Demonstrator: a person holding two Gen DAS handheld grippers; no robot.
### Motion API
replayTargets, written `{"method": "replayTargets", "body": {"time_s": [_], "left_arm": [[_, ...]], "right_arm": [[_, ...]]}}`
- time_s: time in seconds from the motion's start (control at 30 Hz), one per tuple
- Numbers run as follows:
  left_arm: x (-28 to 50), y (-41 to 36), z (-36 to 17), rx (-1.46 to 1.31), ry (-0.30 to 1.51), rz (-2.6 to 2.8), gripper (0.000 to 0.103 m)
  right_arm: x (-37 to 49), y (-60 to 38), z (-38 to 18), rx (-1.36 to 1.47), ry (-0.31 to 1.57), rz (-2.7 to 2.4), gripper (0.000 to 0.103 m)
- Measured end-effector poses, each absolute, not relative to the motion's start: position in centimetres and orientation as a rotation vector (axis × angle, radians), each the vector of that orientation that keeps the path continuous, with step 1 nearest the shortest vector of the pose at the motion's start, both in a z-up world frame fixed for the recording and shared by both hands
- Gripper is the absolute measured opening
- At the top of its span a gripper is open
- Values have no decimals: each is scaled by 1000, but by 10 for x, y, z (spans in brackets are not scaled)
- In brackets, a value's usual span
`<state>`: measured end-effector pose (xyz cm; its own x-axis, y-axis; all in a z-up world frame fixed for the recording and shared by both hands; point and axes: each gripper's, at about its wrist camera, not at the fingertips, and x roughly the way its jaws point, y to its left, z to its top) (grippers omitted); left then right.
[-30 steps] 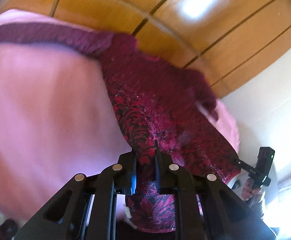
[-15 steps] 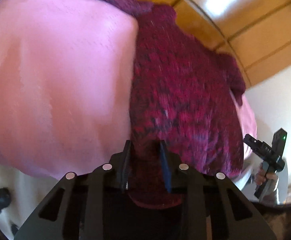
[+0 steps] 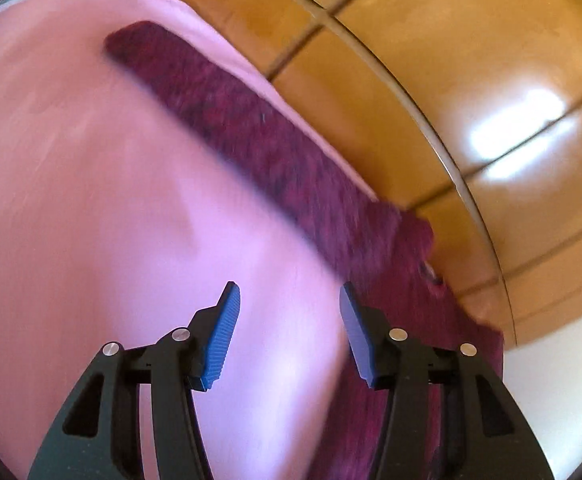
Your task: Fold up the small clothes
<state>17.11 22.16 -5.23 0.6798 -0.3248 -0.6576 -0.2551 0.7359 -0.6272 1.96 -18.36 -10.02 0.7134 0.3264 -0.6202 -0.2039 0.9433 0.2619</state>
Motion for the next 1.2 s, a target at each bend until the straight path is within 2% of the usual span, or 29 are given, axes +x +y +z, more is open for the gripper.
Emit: {"method": "replayTargets", "body": {"time_s": [0.17, 0.23, 0.3, 0.37, 0.4, 0.47, 0.5, 0.67, 0.8, 0.87, 0.9, 0.97, 1.0, 1.03, 1.2], "left_arm": [[246, 253, -62, -755, 844, 104, 52], [265, 269, -70, -775, 849, 198, 66], [274, 288, -80, -821, 833, 239, 70], [283, 305, -87, -862, 818, 274, 70], [285, 310, -89, -884, 806, 275, 68], [288, 318, -89, -885, 796, 274, 37], [287, 322, -89, -868, 799, 267, 9], [230, 335, -69, -859, 677, 291, 9], [211, 334, -83, -768, 766, 362, 9], [208, 333, -90, -777, 789, 372, 11], [208, 328, -84, -752, 794, 396, 16], [210, 318, -73, -728, 804, 414, 37], [209, 308, -65, -728, 793, 402, 52], [205, 297, -57, -709, 777, 401, 57], [192, 201, -31, -499, 774, 193, 57]], "right_arm": [[12, -193, -100, 209, 697, 325, 71], [13, -201, -101, 235, 705, 331, 71], [20, -197, -103, 242, 712, 335, 73], [23, -195, -103, 238, 717, 332, 75], [25, -193, -103, 232, 720, 334, 78], [28, -186, -102, 205, 721, 326, 81], [31, -182, -103, 194, 722, 324, 84], [36, -176, -105, 175, 719, 312, 87], [35, -174, -109, 169, 709, 309, 87], [35, -172, -109, 148, 707, 309, 87], [36, -172, -109, 149, 709, 310, 87], [35, -176, -105, 166, 720, 324, 86], [34, -183, -102, 197, 726, 334, 81], [34, -193, -99, 236, 730, 341, 75], [26, -295, -86, 568, 642, 252, 66]]}}
